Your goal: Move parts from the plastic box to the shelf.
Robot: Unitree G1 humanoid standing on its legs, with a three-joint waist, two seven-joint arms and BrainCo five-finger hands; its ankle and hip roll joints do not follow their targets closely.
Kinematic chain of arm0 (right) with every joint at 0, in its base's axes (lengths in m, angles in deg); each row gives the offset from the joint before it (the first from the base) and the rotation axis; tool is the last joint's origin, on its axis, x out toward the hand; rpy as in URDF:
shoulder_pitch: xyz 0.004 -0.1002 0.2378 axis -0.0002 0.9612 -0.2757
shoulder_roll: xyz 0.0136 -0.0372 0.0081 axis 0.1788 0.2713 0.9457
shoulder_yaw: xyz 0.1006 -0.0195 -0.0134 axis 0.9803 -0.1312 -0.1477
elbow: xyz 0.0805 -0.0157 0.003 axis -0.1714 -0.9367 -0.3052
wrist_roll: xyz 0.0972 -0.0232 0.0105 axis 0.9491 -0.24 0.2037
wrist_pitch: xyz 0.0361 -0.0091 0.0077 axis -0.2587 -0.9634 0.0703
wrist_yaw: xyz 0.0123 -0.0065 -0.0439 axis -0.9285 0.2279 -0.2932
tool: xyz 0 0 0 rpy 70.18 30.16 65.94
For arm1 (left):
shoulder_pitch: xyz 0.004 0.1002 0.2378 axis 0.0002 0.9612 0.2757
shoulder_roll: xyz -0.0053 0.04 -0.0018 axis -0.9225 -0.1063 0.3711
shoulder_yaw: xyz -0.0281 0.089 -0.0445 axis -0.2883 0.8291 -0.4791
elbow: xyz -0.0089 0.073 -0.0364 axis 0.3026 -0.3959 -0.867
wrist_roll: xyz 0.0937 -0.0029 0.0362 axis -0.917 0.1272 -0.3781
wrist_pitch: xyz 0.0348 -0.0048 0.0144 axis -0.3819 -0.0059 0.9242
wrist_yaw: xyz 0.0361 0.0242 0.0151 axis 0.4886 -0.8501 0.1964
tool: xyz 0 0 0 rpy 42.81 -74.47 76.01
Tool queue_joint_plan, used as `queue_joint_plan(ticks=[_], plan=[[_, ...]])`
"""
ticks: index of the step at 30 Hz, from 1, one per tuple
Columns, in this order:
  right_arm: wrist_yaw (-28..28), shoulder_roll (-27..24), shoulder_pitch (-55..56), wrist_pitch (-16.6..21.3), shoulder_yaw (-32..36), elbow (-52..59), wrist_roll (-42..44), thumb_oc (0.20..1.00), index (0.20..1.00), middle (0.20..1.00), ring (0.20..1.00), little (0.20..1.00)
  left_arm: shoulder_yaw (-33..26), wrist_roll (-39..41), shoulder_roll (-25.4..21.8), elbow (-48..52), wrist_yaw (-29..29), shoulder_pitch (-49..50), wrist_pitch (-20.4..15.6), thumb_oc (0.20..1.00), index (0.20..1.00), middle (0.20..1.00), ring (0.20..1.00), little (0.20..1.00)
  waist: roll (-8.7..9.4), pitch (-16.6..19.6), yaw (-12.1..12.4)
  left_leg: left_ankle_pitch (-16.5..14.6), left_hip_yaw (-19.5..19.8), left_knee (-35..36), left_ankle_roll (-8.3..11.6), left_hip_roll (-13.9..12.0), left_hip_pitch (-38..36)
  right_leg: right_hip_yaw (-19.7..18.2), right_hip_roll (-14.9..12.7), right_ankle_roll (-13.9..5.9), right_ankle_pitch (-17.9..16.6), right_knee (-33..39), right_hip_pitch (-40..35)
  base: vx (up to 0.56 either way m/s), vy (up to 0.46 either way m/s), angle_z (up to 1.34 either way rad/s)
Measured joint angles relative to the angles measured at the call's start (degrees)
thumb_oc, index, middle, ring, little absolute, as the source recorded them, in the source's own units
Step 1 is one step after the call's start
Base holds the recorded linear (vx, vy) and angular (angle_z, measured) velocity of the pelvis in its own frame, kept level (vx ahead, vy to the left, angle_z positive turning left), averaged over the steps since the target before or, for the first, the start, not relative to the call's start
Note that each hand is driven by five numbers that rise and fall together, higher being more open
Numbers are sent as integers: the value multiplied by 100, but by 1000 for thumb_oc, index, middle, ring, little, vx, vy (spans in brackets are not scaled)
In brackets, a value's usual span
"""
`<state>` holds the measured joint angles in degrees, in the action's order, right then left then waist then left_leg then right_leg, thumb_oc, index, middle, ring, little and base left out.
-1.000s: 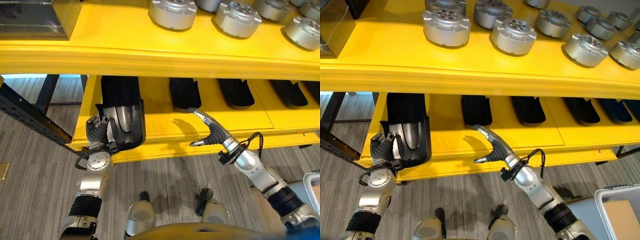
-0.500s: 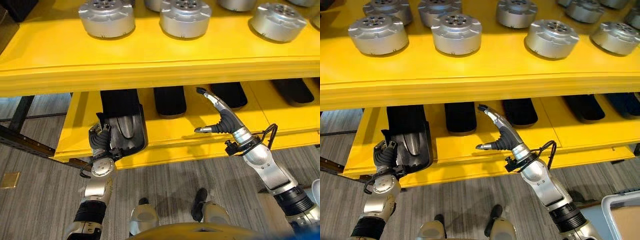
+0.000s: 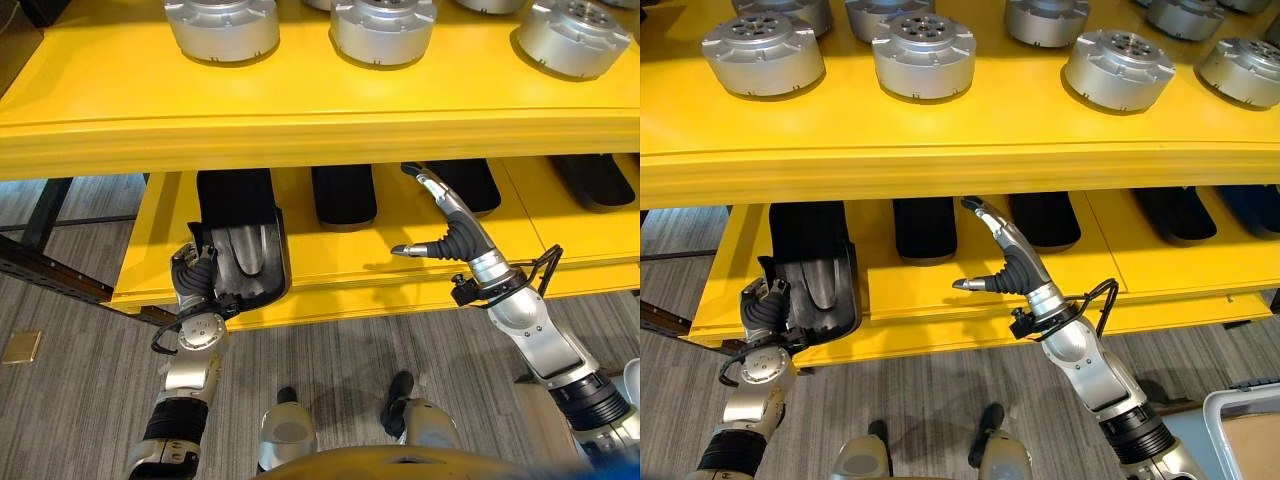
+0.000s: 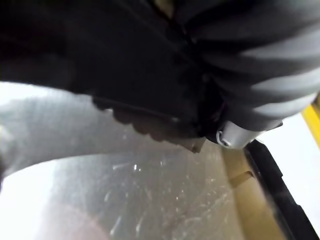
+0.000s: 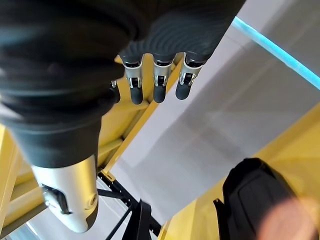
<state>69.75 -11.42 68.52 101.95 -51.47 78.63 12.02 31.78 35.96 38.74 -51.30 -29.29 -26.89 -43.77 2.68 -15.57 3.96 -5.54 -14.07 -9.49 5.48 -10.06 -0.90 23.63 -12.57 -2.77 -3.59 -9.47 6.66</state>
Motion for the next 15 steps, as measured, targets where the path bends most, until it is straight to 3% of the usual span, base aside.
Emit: queue_joint_plan(ticks=[4,8,12,15], plan=[[-8,-273,-218,-38,181,38,2,1000,1000,1000,1000,1000,-5,-278,-189,-620,-10,-165,-2,200,200,200,200,200,-150,-121,-69,-177,-80,-344,-62,11,214,-109,-130,-6,-2,-135,184,-56,152,-12],[-27,-328,-233,-118,223,37,2,1000,1000,1000,1000,1000,-16,-442,-483,-886,-10,-211,-14,200,200,200,200,200,-179,-159,-158,-291,-129,-595,-105,22,407,-222,-171,-21,-34,-201,345,-62,136,-8],[-36,-599,-645,-160,262,29,-3,1000,1000,1000,1000,1000,-9,-478,-1122,-1646,128,-1085,-110,200,200,200,200,200,-224,-711,-332,-705,-125,-1671,-262,-13,1153,-412,-278,-34,-186,-447,824,-195,238,-10],[-39,-738,-984,-234,308,41,-2,1000,1000,1000,1000,1000,4,-471,-1419,-1816,149,-1588,-109,200,200,200,200,200,-153,-1022,-461,-804,-165,-2052,-407,-2,1571,-485,-365,-101,-361,-386,1083,-117,110,-5]])
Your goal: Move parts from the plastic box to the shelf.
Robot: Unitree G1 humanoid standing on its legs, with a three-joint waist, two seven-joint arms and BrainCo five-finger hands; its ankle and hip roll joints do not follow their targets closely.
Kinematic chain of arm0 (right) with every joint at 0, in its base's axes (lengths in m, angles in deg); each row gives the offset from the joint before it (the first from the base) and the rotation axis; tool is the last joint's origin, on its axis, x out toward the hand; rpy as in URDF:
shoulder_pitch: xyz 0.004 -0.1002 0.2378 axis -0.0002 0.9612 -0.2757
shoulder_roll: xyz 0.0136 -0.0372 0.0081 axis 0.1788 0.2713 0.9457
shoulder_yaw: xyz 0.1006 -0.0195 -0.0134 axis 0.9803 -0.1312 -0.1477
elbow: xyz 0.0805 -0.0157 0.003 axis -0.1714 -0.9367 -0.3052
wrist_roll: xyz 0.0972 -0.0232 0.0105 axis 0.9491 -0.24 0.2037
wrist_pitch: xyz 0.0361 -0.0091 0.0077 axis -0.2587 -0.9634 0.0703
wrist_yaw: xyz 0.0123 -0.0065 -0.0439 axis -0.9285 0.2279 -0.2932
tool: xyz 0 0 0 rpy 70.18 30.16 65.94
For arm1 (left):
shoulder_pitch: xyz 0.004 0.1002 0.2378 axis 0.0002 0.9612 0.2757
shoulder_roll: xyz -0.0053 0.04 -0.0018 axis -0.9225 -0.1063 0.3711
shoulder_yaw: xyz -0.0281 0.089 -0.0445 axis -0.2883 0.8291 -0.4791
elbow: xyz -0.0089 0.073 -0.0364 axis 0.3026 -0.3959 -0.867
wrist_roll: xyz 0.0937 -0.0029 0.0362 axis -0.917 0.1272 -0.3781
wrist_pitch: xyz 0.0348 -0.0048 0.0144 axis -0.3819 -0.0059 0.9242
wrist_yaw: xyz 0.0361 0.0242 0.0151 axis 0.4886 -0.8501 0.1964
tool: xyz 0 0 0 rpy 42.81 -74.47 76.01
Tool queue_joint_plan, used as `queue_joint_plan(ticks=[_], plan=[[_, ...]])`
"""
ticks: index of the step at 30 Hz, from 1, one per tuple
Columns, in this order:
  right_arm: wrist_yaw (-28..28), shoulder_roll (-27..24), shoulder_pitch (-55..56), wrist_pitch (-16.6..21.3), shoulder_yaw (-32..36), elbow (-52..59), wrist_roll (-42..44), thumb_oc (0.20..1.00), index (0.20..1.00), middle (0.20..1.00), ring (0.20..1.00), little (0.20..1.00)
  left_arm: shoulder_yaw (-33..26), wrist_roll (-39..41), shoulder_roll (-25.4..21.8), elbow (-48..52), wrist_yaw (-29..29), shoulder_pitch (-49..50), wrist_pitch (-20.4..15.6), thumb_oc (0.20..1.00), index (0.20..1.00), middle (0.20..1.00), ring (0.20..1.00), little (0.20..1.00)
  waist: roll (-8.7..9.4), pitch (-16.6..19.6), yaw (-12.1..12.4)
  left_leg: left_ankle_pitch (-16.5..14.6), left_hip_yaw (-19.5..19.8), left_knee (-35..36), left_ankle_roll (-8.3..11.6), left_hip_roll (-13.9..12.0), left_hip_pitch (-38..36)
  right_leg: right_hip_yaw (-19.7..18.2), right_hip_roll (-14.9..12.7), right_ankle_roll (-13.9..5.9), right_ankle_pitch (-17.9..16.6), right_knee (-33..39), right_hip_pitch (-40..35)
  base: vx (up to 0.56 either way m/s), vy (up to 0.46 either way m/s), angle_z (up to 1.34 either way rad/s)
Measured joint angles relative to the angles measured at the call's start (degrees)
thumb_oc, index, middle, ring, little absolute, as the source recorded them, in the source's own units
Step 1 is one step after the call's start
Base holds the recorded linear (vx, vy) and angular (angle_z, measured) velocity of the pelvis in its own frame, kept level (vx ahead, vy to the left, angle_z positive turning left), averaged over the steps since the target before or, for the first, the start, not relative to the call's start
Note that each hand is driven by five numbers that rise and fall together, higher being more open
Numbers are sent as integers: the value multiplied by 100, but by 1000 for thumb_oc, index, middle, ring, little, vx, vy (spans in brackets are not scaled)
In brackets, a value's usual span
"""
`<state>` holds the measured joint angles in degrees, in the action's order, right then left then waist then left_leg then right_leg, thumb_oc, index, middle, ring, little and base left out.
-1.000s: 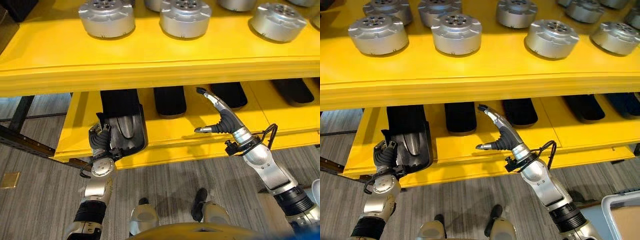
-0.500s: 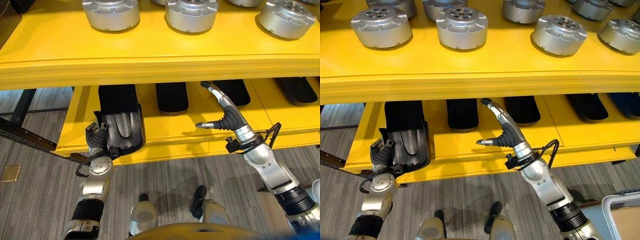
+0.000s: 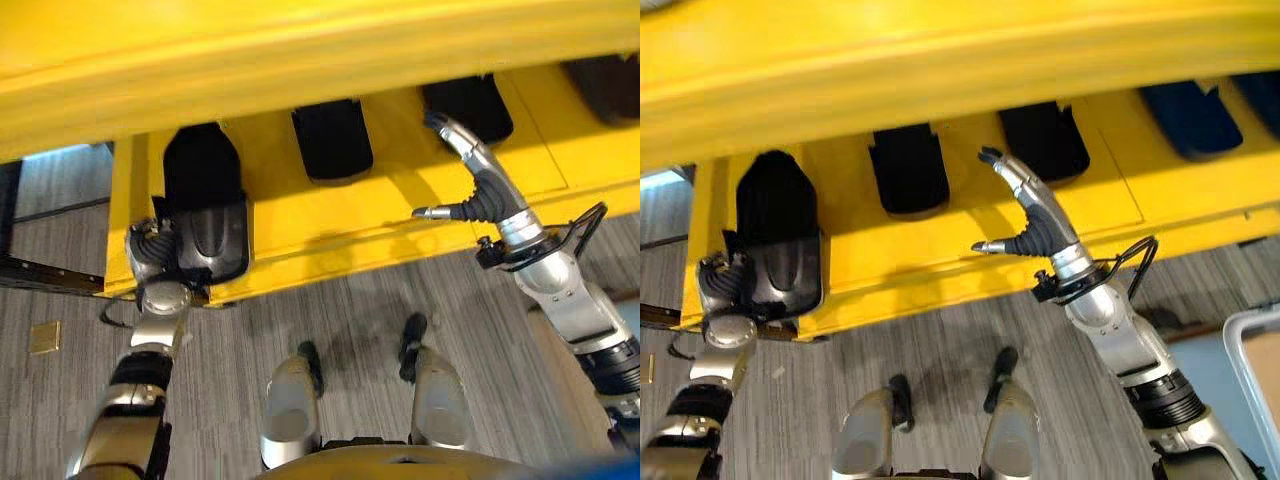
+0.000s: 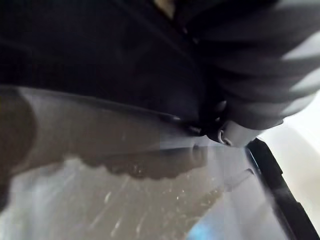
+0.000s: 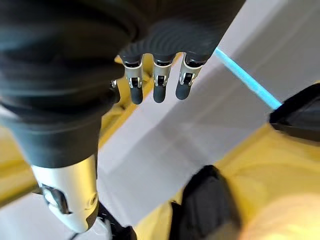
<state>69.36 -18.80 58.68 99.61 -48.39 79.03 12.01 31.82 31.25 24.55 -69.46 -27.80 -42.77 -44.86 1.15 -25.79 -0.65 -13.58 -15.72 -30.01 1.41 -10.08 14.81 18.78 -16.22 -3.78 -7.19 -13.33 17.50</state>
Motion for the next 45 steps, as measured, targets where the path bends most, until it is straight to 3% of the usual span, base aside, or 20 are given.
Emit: queue_joint_plan(ticks=[3,11,18,35,45], plan=[[-59,-137,-127,-39,-4,14,-1,1000,1000,1000,1000,1000,-3,45,-233,-225,89,-531,-20,200,200,200,200,200,-12,-268,-15,-103,-93,-275,-159,-49,268,-60,-51,-35,61,-9,207,-110,83,-15],[-103,-537,-171,-169,220,179,14,1000,1000,1000,1000,1000,2,293,-856,-632,355,-1062,124,200,200,200,200,200,66,-506,-301,-341,-70,-696,-170,-131,646,-125,12,-17,-159,-71,451,-68,93,-3],[-238,-606,-208,-174,246,431,49,1000,1000,1000,1000,1000,8,559,-1092,-1281,477,-1803,457,200,200,200,200,200,110,-528,-422,-473,-155,-827,-215,-110,759,-299,-17,-37,-162,-207,672,-19,65,-7],[-386,-863,-155,-199,380,600,55,1000,1000,1000,1000,1000,298,566,-1690,-1994,606,-2465,1136,200,200,200,200,200,149,-551,-643,-556,-204,-1057,-248,-194,1037,-395,-7,-53,-184,-271,948,-6,41,-2],[-378,-868,-151,-189,384,608,56,1000,1000,1000,1000,1000,326,775,-1696,-2110,600,-2619,1179,200,200,200,200,200,160,-553,-684,-565,-198,-1048,-235,-196,1051,-386,5,-41,-175,-300,970,3,11,0]])
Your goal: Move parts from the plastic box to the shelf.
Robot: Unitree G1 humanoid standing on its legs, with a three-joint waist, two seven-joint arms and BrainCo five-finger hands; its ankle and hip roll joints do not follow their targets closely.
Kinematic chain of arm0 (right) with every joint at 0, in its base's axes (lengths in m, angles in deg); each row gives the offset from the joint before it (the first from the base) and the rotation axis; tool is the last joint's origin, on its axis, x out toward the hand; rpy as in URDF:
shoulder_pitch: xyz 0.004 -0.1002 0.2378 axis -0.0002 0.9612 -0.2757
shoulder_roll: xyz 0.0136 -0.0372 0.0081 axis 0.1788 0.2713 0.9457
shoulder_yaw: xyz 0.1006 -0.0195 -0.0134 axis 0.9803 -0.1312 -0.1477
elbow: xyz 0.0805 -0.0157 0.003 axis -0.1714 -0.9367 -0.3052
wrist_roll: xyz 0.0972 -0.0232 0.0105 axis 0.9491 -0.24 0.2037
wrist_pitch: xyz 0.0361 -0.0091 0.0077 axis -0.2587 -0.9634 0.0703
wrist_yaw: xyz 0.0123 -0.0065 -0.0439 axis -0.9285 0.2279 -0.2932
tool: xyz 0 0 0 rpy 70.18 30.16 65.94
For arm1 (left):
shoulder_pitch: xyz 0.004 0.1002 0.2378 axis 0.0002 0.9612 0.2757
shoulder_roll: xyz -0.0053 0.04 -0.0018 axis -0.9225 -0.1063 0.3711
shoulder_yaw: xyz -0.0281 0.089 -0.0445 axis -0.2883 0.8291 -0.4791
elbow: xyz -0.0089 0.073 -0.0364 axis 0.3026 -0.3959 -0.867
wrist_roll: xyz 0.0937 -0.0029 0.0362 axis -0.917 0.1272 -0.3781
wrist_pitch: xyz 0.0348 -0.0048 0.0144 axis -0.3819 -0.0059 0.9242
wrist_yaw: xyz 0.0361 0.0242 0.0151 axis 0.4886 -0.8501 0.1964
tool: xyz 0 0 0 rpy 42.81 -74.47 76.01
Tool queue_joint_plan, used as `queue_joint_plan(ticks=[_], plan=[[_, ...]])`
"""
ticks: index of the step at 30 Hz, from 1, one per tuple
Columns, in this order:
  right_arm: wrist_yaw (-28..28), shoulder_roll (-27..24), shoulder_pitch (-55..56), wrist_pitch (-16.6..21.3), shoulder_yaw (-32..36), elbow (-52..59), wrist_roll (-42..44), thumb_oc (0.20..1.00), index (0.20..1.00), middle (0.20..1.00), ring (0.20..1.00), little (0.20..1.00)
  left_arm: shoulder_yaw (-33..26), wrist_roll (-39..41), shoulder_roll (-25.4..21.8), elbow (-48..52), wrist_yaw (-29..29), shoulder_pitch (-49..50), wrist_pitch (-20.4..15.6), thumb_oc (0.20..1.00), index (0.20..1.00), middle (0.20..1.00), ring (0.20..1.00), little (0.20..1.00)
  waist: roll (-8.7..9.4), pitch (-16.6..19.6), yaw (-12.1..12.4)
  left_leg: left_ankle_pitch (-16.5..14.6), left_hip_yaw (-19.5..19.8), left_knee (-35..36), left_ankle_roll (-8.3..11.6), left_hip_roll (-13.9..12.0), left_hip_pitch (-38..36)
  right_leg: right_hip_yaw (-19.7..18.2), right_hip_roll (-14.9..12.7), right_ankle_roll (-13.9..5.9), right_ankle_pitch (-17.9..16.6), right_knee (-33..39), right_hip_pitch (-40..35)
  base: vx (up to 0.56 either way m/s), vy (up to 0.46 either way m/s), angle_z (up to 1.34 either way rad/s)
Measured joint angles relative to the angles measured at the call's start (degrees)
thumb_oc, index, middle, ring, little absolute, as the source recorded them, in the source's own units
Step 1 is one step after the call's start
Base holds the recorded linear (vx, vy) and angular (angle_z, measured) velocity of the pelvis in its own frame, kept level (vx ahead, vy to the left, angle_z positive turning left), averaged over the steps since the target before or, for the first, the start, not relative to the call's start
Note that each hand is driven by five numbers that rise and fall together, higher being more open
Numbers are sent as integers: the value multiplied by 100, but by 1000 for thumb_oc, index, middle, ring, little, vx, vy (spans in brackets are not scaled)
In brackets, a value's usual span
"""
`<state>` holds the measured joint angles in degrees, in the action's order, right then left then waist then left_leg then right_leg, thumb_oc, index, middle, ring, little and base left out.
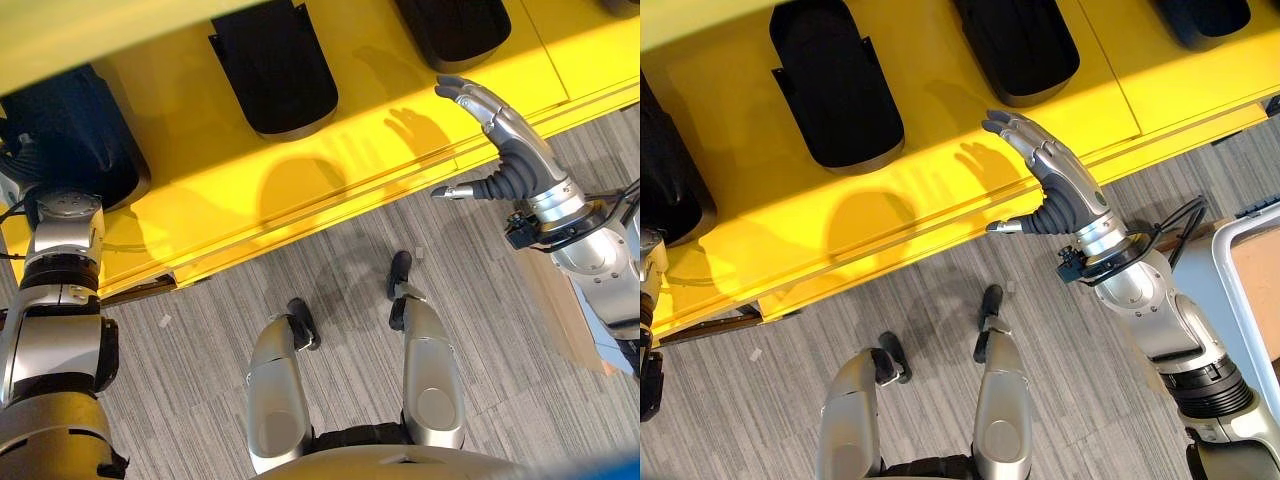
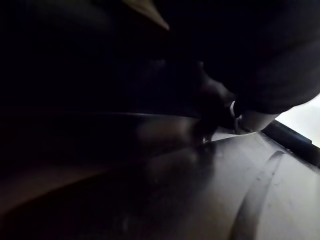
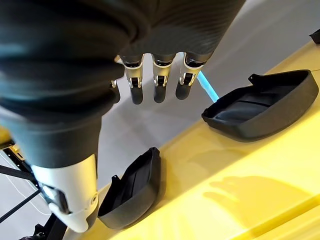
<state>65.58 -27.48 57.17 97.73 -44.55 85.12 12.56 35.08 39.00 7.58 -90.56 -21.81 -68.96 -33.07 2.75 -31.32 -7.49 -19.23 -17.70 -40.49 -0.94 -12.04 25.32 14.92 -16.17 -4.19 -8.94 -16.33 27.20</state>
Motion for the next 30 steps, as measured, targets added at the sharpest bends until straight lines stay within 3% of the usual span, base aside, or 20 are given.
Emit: queue_joint_plan(ticks=[16,17,18,30], plan=[[164,-152,28,55,-13,2,-1,1000,1000,1000,1000,1000,299,-87,-200,-160,-17,-213,91,200,200,200,200,200,0,0,-86,-9,27,-52,-7,1,137,13,-4,-11,-9,11,90,7,8,0],[170,-223,29,57,-12,2,-1,1000,1000,1000,1000,1000,299,-74,-201,-160,-19,-213,93,332,332,332,332,332,0,0,-88,-9,30,-52,-8,1,135,15,-3,-10,-9,2,90,32,-2,1],[173,-268,29,57,-11,2,-1,1000,1000,1000,1000,1000,296,-57,-201,-161,-23,-213,108,1000,1000,1000,1000,1000,0,0,-84,-10,30,-49,-8,2,129,14,4,-8,-8,-4,90,0,0,0],[177,-274,70,125,-13,1,1,1000,1000,1000,1000,1000,345,-117,-268,-147,11,-222,239,1000,1000,1000,1000,1000,-1,1,-87,-8,-7,-40,-8,6,70,-23,3,-7,-8,-40,89,3,-2,-1]])
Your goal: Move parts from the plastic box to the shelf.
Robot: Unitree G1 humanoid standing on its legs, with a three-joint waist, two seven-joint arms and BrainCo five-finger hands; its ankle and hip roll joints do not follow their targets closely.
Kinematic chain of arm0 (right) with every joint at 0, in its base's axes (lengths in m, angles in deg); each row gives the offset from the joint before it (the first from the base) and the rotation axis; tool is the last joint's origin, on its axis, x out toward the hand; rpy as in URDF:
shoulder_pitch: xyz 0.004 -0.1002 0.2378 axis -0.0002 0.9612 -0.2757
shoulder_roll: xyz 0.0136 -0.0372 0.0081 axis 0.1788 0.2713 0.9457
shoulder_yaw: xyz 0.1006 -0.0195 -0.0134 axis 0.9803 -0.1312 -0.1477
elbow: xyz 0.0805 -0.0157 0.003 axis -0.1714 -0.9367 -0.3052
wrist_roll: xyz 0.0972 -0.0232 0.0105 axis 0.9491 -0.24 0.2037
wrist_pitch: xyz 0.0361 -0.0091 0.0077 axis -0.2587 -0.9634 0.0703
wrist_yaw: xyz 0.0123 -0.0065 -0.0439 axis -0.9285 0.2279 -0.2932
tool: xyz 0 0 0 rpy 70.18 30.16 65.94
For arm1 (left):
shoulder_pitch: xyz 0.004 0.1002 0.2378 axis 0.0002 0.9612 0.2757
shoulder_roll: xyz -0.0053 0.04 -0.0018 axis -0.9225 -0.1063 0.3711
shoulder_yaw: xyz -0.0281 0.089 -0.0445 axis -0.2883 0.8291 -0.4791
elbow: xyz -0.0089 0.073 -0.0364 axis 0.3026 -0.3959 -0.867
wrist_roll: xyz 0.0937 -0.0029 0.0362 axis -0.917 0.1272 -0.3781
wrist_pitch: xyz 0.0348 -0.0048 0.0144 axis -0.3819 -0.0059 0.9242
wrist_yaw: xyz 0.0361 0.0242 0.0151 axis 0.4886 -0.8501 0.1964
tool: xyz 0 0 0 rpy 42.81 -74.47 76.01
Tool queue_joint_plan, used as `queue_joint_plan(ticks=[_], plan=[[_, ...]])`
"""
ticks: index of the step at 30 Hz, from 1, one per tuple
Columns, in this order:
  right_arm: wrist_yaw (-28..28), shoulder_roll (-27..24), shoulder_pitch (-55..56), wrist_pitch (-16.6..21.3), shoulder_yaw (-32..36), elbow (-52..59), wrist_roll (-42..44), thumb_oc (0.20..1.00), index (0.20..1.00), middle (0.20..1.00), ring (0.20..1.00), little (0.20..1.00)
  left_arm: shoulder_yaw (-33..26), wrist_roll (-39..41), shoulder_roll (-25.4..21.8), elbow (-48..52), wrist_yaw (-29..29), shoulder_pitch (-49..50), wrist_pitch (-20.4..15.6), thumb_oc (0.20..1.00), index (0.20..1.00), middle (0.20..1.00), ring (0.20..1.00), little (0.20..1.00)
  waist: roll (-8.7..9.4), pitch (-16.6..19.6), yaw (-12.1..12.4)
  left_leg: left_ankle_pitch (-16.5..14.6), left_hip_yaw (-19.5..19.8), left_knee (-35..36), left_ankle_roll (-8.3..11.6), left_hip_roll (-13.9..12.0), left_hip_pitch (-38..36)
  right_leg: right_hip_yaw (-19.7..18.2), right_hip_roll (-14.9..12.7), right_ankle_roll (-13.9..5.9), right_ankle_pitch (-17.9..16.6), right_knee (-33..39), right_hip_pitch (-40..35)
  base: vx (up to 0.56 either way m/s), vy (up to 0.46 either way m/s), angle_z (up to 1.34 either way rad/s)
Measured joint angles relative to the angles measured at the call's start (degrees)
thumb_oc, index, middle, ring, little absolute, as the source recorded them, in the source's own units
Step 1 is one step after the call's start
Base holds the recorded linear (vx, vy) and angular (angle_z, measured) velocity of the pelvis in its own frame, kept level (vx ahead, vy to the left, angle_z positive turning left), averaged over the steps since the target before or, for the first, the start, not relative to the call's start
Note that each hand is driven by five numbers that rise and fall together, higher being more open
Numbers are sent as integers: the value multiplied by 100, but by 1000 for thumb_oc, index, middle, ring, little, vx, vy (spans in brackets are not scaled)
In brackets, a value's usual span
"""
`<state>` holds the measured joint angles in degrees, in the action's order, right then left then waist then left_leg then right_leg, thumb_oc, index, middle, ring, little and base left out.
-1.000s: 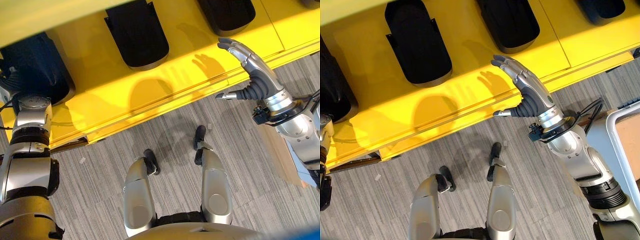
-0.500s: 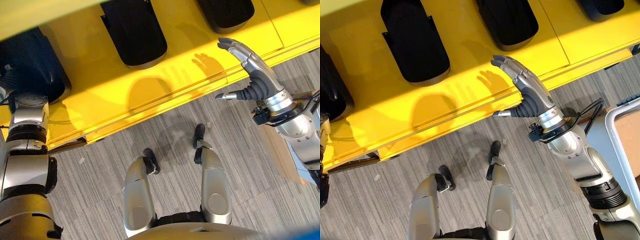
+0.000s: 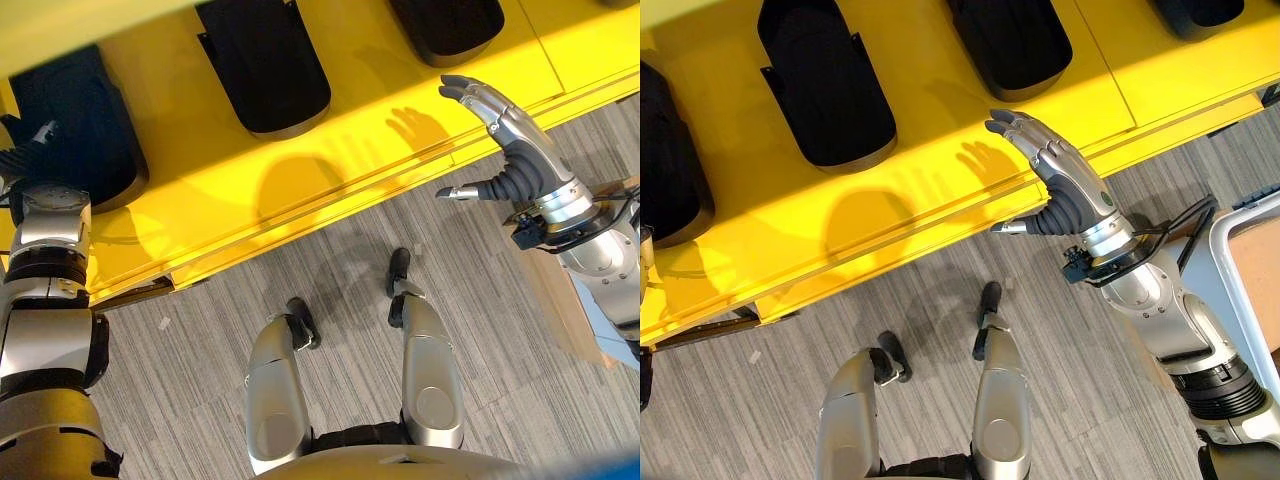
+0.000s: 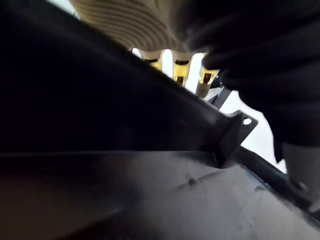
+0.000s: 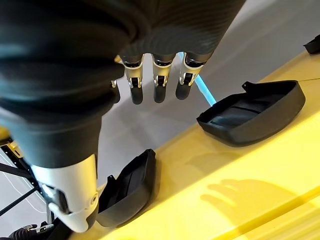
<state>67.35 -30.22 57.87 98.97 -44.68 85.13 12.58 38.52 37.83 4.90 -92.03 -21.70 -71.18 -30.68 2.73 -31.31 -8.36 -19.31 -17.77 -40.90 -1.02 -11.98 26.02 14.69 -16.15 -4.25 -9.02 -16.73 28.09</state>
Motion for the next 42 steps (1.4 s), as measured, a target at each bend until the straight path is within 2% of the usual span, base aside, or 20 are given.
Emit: queue_joint_plan(ticks=[4,9,14,18,19,22,27,29,32,36,38,42], plan=[[14,0,84,57,0,0,-1,1000,1000,1000,1000,1000,-2,3,0,15,135,0,22,1000,1000,1000,1000,1000,0,0,6,3,0,15,2,1,-12,1,1,1,-1,-3,-3,0,0,0],[18,5,154,65,-18,0,-17,1000,1000,1000,1000,1000,-38,131,0,9,746,-1,23,1000,1000,1000,1000,1000,-1,0,9,5,-15,46,5,3,-100,-4,-10,3,1,-6,-67,-7,-21,-1],[96,10,225,105,-15,0,-48,1000,1000,1000,1000,1000,-384,111,0,183,1827,-31,-92,1000,1000,1000,1000,1000,-2,1,11,62,20,86,27,-13,-127,11,-5,9,5,-6,-104,-24,-64,2],[231,31,585,212,3,-43,-68,1000,1000,1000,1000,1000,-591,-56,-34,817,2704,-34,-325,1000,1000,1000,1000,1000,5,1,96,163,66,258,88,6,-249,47,40,20,1,111,-256,-23,-69,7],[238,32,713,233,2,-57,-68,1000,1000,1000,1000,1000,-595,-262,-94,1026,3002,-33,-448,1000,1000,1000,1000,1000,4,1,158,177,66,303,107,2,-328,49,51,31,11,123,-321,3,-47,-1],[304,47,726,345,20,-57,-68,1000,1000,1000,1000,1000,-594,-691,-463,1178,3476,-53,-615,1000,1000,1000,1000,1000,4,2,126,194,51,383,125,1,-451,60,63,40,18,187,-436,13,-39,-2],[323,47,744,438,19,-60,-53,1000,1000,1000,1000,1000,-453,-1020,-753,1166,3553,-440,-752,1000,1000,1000,1000,1000,-4,8,149,197,11,479,132,28,-676,51,63,35,21,239,-620,4,-18,-1],[318,49,752,466,19,-60,-38,1000,1000,1000,1000,1000,-287,-1150,-848,1193,3397,-461,-825,1000,1000,1000,1000,1000,-11,11,152,197,9,497,132,34,-713,49,58,34,22,246,-653,16,-80,0],[312,117,843,547,20,-59,-3,1000,1000,1000,1000,1000,-232,-1326,-745,1500,3168,-261,-1051,1000,1000,1000,1000,1000,-16,14,175,225,3,580,152,47,-772,50,61,34,21,279,-685,35,-115,0],[319,381,883,553,37,-53,10,1000,1000,1000,1000,1000,-405,-1670,-75,2669,2949,862,-1457,1000,1000,1000,1000,1000,-49,30,335,436,2,1066,276,75,-1176,89,108,64,83,409,-959,65,-179,3],[333,547,919,552,60,-51,2,1000,1000,1000,1000,1000,-856,-1811,317,3598,2796,1593,-1598,1000,1000,1000,1000,1000,-68,41,386,595,26,1410,364,97,-1416,193,158,78,122,539,-1141,67,-181,10],[400,595,1080,549,103,-58,-13,1000,1000,1000,1000,1000,-1000,-2015,1132,4913,2349,2665,-1806,1000,1000,1000,1000,1000,-332,274,620,863,116,2018,529,79,-1802,392,268,154,242,658,-1425,58,-169,13]])
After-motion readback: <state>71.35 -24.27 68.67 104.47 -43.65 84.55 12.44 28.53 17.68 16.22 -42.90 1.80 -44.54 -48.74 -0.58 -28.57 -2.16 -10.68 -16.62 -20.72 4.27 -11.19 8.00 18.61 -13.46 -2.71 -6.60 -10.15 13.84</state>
